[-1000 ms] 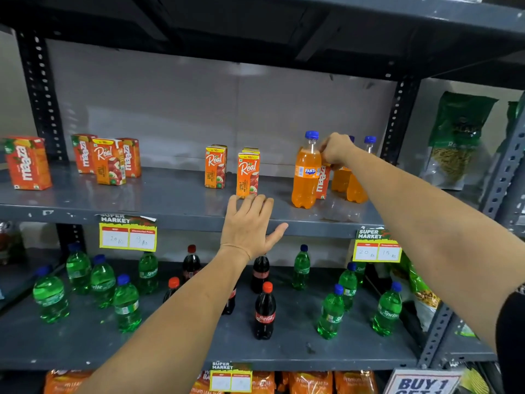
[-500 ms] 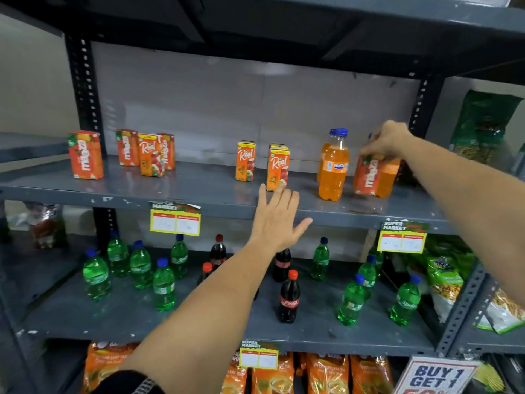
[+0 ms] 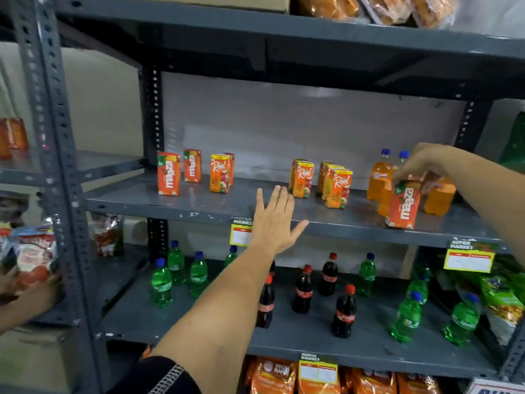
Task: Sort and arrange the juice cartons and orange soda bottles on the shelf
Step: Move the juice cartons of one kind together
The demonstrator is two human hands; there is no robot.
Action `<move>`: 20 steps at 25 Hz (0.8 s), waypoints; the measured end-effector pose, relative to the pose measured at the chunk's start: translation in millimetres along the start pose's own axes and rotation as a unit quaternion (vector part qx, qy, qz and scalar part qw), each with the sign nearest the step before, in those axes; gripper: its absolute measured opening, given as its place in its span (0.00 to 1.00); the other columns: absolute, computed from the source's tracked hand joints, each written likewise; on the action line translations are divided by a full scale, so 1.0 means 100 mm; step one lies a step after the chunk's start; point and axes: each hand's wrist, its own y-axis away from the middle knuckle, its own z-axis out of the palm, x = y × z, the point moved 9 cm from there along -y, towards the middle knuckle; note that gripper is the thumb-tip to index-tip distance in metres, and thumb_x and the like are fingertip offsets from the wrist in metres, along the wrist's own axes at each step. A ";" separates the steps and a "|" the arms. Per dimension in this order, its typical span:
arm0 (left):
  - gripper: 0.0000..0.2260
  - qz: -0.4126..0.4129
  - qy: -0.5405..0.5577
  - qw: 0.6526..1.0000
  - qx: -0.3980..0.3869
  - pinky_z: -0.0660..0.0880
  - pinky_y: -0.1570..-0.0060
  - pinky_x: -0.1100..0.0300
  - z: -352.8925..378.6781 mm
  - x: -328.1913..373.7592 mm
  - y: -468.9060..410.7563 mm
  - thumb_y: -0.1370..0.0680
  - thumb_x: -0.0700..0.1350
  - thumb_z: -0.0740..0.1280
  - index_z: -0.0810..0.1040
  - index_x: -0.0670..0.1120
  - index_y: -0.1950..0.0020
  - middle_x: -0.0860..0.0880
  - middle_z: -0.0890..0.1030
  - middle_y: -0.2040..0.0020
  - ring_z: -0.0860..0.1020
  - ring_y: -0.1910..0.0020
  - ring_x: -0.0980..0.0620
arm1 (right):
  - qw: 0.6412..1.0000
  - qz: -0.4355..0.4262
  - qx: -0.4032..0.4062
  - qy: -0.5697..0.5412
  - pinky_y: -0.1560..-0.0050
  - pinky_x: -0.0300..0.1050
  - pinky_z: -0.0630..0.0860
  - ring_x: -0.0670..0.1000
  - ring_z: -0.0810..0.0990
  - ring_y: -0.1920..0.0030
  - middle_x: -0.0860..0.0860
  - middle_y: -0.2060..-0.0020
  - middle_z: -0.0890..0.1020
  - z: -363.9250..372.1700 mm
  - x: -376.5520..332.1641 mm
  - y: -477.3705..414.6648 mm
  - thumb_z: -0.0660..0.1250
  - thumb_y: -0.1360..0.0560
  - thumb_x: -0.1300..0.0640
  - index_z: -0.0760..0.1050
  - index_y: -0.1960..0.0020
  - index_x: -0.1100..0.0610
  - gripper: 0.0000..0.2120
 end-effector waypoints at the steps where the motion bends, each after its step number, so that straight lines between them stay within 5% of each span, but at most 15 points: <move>1: 0.37 -0.002 -0.001 1.000 -0.002 0.44 0.28 0.36 0.00 -0.18 0.04 0.24 0.66 0.40 0.59 0.42 0.25 0.43 0.61 0.24 0.53 0.23 0.45 | 1.000 -0.002 -0.001 -0.001 0.76 0.49 0.80 0.62 0.82 0.63 0.64 0.57 0.80 0.05 -0.15 0.06 0.79 0.35 0.61 0.74 0.57 0.67 0.16; 3: 0.38 -0.009 -0.002 1.000 -0.006 0.43 0.28 0.36 0.01 -0.54 0.13 0.24 0.67 0.40 0.60 0.42 0.25 0.43 0.61 0.24 0.53 0.23 0.46 | 1.000 -0.010 -0.006 -0.005 0.81 0.46 0.77 0.60 0.82 0.65 0.62 0.60 0.81 0.17 -0.49 0.15 0.78 0.34 0.60 0.74 0.58 0.66 0.14; 7: 0.41 -0.009 0.000 1.000 -0.004 0.45 0.27 0.38 0.00 -1.16 0.32 0.25 0.69 0.38 0.62 0.41 0.27 0.43 0.64 0.25 0.55 0.24 0.46 | 0.998 -0.059 -0.013 -0.030 0.65 0.54 0.83 0.62 0.83 0.60 0.65 0.54 0.81 0.44 -1.29 0.29 0.79 0.35 0.60 0.72 0.55 0.67 0.19; 11: 0.41 -0.004 -0.013 1.000 -0.004 0.48 0.27 0.39 0.03 -1.71 0.55 0.25 0.69 0.38 0.63 0.40 0.27 0.42 0.66 0.26 0.58 0.24 0.46 | 0.992 -0.118 -0.006 -0.053 0.60 0.60 0.83 0.63 0.84 0.59 0.63 0.55 0.82 0.83 -2.18 0.47 0.82 0.41 0.59 0.75 0.50 0.68 0.25; 20: 0.41 0.025 -0.006 1.000 -0.014 0.45 0.26 0.43 0.17 -2.31 0.73 0.25 0.69 0.39 0.59 0.40 0.25 0.43 0.63 0.25 0.53 0.23 0.47 | 0.981 -0.179 0.005 -0.074 0.63 0.53 0.84 0.58 0.86 0.65 0.60 0.62 0.84 1.41 -3.64 0.70 0.82 0.40 0.52 0.76 0.55 0.63 0.23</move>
